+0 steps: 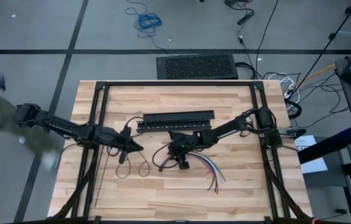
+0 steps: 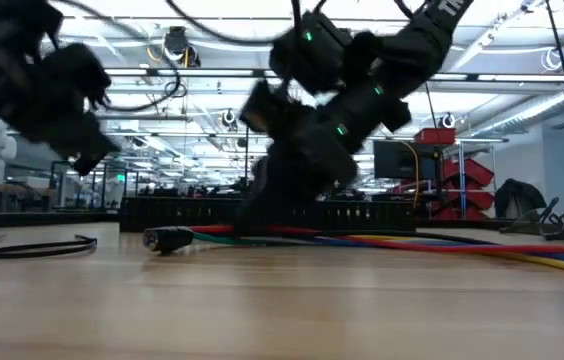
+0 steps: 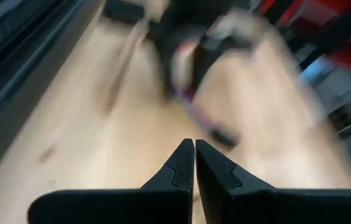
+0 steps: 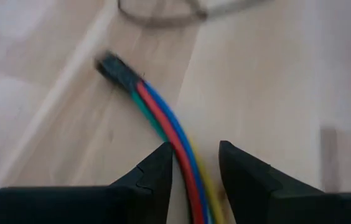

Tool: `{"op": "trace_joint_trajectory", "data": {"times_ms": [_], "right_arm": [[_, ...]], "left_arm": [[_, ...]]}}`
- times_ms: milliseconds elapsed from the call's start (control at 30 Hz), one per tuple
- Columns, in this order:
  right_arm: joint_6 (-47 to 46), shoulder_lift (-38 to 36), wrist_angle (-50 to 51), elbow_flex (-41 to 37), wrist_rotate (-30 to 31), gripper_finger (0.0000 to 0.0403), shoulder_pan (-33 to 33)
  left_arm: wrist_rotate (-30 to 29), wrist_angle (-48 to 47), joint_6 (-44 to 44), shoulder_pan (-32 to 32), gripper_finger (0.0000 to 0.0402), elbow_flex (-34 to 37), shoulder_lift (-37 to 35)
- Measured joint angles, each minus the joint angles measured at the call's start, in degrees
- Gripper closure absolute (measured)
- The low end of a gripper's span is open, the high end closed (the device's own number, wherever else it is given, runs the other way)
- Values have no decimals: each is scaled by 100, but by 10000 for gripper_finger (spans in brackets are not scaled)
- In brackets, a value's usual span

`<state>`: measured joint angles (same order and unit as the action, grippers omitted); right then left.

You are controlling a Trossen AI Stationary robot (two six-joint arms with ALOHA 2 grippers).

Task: Ziptie cables
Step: Wrap the cable wire using a zip tie

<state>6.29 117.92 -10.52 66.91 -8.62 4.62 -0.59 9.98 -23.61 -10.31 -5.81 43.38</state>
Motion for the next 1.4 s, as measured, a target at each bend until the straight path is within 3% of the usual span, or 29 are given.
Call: {"op": "trace_joint_trajectory", "data": {"times_ms": [100,333,467,667,933,1233,1400], "right_arm": [[-87,-49,-50,377,6,279,0],[-1031,58,-122,1128,-33,280,-73],[-1523,667,64,1807,213,280,-73],[-1975,1519,890,2929,728,280,94],[-2197,2190,1733,3937,1128,280,225],[-2434,2534,2254,4367,1359,283,221],[-2590,2541,2504,4382,1457,314,209]], "left_arm": [[-289,-561,-41,4,387,-3,4],[-106,-636,-596,2,387,-10,-2],[-108,-866,-754,2,387,-45,-4],[-426,-2218,-717,4,387,-298,-168],[-310,-2295,-721,4,387,-309,-416],[-283,-2303,-606,-111,387,-309,-485],[-285,-2296,-610,-111,387,-309,-485]]}}
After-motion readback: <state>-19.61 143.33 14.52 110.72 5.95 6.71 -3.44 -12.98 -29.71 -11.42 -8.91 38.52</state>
